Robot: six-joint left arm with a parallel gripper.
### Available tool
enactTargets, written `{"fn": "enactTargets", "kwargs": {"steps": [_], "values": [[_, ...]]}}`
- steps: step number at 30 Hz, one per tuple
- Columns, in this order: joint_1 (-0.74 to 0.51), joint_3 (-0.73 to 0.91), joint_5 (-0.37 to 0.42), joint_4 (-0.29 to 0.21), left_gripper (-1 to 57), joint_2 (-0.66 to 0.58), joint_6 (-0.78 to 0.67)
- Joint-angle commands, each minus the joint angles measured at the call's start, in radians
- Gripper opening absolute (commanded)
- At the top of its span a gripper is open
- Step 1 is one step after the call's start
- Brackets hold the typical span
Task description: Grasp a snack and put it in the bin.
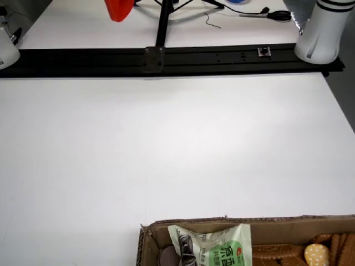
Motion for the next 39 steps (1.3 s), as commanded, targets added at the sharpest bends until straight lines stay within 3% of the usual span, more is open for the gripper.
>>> {"fn": "enactTargets", "kwargs": {"steps": [1,11,16,28,39], "values": [[-0.045,0.196,-0.05,-0.008,-0.4,-0.117,-0.066],[-0.104,0.731,-0.25,-0.061,-0.4,-0.471,-0.203],[-0.115,0.902,-0.334,-0.101,-0.4,-0.595,-0.223],[-0.144,0.991,-0.395,-0.149,0.0,-0.66,-0.229],[-0.105,0.99,-0.317,-0.192,0.5,-0.66,-0.229]]}}
